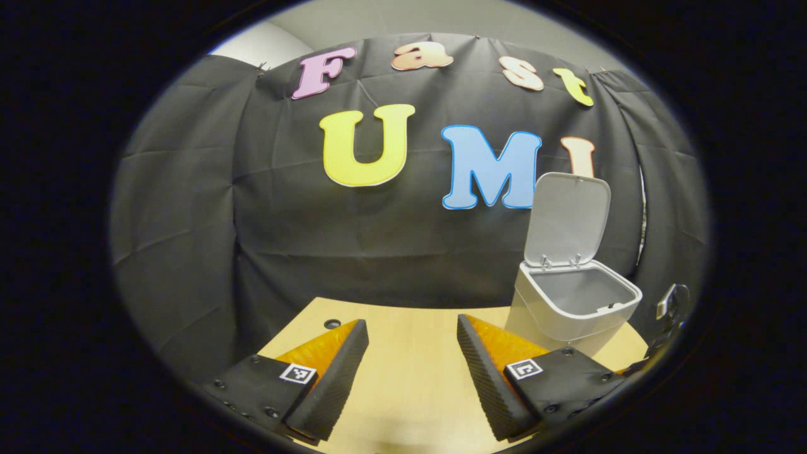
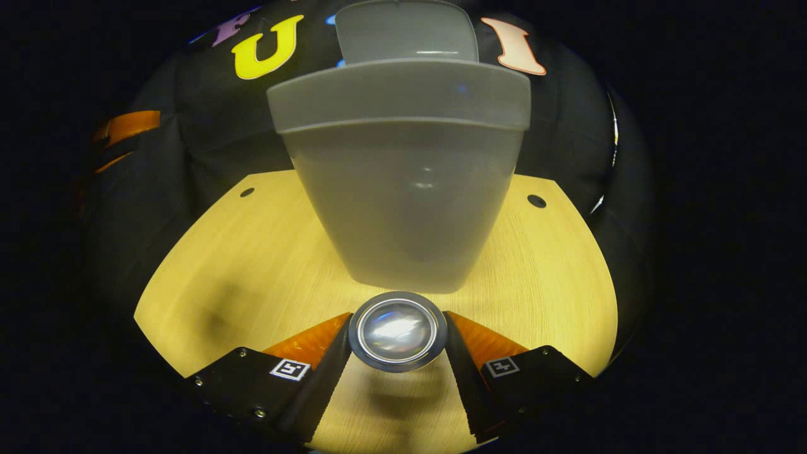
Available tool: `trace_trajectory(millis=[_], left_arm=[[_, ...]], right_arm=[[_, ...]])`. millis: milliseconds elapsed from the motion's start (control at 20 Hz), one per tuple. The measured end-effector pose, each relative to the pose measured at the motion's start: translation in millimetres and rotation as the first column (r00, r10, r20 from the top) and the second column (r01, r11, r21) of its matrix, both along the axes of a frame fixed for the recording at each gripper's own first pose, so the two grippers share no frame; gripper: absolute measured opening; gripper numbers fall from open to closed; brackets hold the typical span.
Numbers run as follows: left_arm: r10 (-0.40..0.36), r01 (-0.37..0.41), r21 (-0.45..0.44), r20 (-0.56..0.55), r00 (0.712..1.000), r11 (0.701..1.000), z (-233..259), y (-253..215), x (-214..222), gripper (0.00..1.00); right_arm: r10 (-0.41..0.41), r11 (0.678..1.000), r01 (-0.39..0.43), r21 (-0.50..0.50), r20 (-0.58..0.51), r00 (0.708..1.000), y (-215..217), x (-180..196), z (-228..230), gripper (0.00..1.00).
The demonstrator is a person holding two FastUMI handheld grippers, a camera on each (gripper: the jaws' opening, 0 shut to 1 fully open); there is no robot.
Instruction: Press the lid of the desktop garbage bin to open it, pick up the crumpled paper on the desktop and throw it into the bin, then pick up the pop can on the desktop and drop it into the bin, and finally close the garbage bin lid.
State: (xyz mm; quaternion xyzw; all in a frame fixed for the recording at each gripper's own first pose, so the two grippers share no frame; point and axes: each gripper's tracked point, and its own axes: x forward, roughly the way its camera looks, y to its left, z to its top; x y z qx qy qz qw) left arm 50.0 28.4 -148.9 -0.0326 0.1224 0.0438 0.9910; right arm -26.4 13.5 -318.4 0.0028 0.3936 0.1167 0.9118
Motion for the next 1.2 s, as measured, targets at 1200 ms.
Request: trace_trajectory(millis=[1200], left_arm=[[0.001,-0.001,-0.008,0.011,1.000,1.000,4,-5,-16,0.94]], right_arm=[[0.042,0.955,-0.194,0.226,0.541,0.840,59,58,284,0.85]])
